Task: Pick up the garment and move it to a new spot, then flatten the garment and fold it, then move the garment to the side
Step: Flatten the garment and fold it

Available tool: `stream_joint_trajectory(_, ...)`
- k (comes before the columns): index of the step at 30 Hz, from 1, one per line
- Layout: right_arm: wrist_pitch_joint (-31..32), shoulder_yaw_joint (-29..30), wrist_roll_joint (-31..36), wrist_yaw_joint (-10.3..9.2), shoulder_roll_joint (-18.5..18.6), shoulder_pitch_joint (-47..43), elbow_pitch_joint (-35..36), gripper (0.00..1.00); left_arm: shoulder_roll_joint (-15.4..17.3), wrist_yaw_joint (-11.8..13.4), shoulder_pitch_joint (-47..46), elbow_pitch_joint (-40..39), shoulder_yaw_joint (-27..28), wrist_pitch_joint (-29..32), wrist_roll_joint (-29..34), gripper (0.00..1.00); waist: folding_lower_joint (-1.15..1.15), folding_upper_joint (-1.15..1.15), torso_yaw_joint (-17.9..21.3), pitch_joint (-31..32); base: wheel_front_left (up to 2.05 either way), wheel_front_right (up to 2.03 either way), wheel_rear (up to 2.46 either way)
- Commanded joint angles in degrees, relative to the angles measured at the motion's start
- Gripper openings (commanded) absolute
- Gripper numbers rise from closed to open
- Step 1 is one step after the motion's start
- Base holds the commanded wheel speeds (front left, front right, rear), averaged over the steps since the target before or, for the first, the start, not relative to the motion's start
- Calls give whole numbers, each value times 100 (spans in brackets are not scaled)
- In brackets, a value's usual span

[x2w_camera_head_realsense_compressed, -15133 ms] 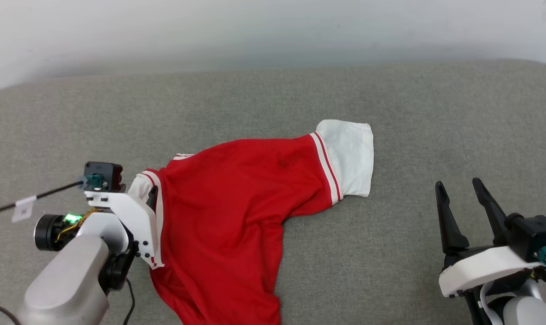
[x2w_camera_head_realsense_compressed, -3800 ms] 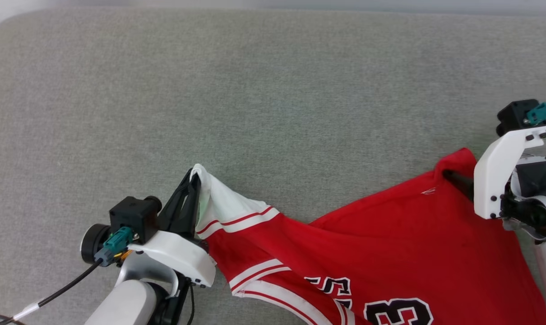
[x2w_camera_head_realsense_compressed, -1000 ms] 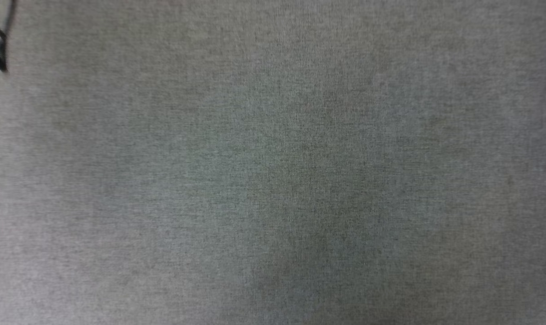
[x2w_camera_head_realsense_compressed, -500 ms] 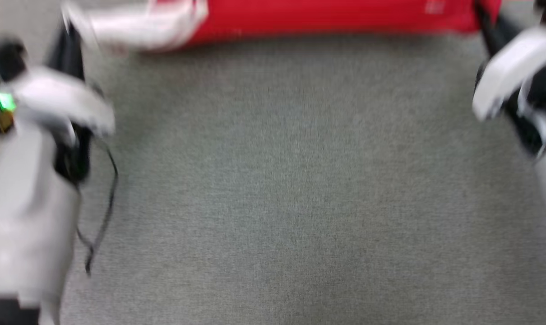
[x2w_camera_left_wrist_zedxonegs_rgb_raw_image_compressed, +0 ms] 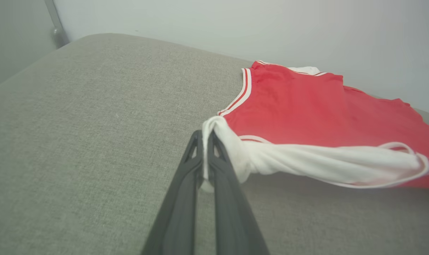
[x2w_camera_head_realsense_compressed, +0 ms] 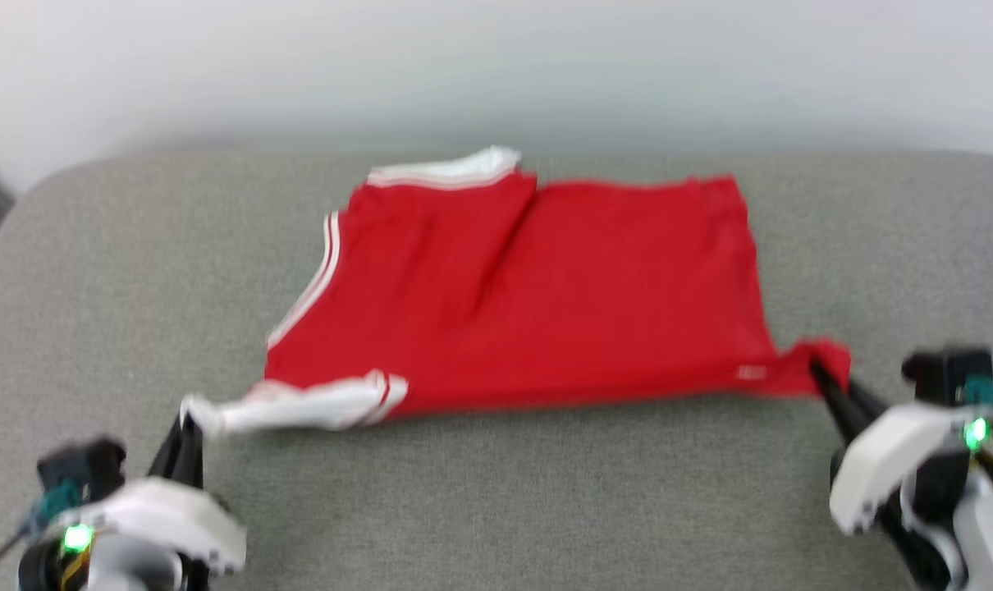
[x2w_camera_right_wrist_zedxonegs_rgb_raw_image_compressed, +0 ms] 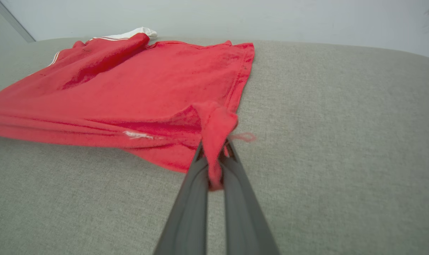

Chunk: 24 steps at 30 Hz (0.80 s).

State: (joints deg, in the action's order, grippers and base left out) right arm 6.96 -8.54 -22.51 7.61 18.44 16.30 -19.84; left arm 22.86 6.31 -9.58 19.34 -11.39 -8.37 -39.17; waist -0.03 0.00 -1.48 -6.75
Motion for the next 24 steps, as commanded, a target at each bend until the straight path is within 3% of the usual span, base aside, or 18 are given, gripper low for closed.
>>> stream_joint_trajectory(1,87,164,56,-22,23,-345,172,0,111,193,325,-224,127,51,-58,0,3,0,54,271,0,0,0)
stream_joint_trajectory(7,554,643,245,-25,-287,-1641,1091,0,216,815,1663,-1386,259,569,-213,0,3,0,102,536,0,0,0)
stream_joint_trajectory(12,945,888,262,-25,-521,-2308,1648,0,288,1080,2230,-2028,309,825,-277,0,3,0,114,599,0,0,0)
stream_joint_trajectory(17,1308,935,271,-19,-698,-2287,1792,0,287,989,1878,-2224,135,930,-212,0,3,0,134,479,0,0,0)
stream_joint_trajectory(24,1384,761,294,-17,-682,-1606,1394,0,127,581,815,-1621,-218,920,-105,0,3,0,216,80,0,0,0)
